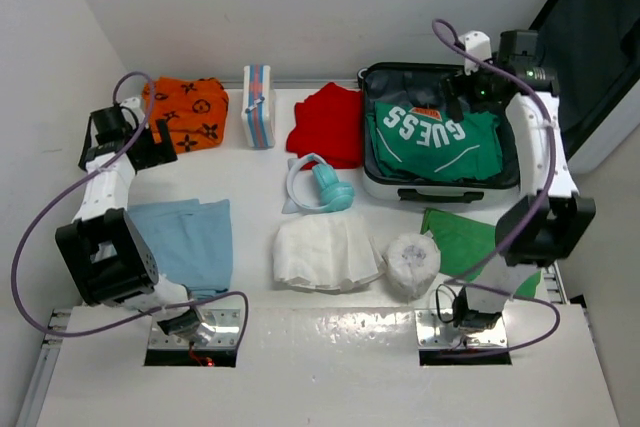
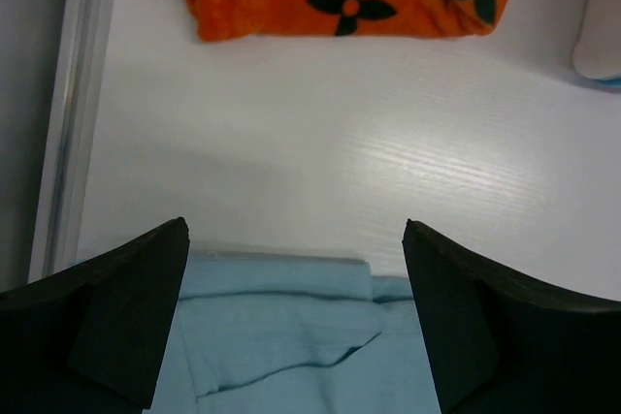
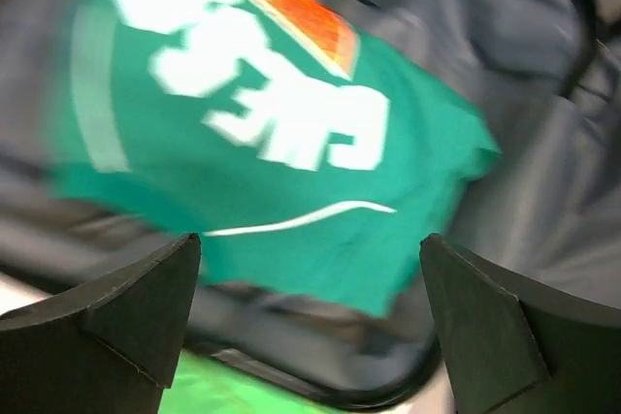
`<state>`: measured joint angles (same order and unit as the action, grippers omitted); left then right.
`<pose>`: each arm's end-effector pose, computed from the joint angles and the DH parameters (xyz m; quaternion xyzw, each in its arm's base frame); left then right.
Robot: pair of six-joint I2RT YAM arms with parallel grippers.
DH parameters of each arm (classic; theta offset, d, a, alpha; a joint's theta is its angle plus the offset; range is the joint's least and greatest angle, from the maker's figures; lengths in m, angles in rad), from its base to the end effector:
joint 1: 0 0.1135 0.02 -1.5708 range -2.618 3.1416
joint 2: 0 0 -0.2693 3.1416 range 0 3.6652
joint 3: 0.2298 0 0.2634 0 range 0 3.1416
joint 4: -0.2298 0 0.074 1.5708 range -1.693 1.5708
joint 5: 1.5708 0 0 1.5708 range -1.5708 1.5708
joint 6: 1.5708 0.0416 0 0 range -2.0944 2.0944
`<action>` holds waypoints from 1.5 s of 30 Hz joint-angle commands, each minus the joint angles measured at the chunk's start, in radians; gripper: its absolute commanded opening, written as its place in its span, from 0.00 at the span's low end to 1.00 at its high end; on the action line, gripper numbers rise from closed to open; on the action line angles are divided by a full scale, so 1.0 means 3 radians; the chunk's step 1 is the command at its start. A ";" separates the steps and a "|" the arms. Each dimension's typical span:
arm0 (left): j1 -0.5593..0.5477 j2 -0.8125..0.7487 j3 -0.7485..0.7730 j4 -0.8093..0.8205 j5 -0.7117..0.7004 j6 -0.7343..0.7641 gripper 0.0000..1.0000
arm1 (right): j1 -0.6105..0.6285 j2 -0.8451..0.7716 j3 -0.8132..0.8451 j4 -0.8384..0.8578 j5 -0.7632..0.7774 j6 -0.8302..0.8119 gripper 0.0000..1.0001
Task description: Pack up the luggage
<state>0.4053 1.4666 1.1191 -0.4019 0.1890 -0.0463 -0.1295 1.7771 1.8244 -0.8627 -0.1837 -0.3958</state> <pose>0.3134 0.1260 0.2722 -0.1676 0.8980 -0.0142 0.4065 0.4049 -0.0451 0.3655 -0.1564 0.9129 -0.0130 0.3768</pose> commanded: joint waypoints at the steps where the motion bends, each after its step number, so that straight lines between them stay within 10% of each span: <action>1: -0.0297 0.0219 0.0293 0.0169 -0.0174 0.0078 0.93 | 0.0237 -0.0273 -0.0318 -0.0018 -0.0364 0.0490 0.92; 19: -0.1147 0.2540 0.2242 0.0036 -0.1437 0.0139 0.90 | 0.0662 -0.0284 -0.0651 0.0340 -0.1100 0.1998 0.91; 23: -0.1111 0.2623 0.2197 -0.0026 -0.1581 0.0206 0.64 | 0.0850 -0.0141 -0.0493 0.0375 -0.1157 0.2284 0.91; 31: -0.0702 0.1511 0.0889 0.0030 -0.0718 0.0216 0.06 | 0.1459 0.0191 -0.0304 0.0988 -0.1045 0.3291 0.88; 45: -0.0375 0.0030 -0.0361 -0.0245 0.1052 0.0180 0.01 | 0.2634 0.1756 0.1183 0.1332 -0.0661 0.3965 0.92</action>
<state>0.2729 1.5047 1.0172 -0.4408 0.3447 0.0181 0.6250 2.2562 2.0880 -0.4831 -0.4007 0.8055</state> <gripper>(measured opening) 0.070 0.909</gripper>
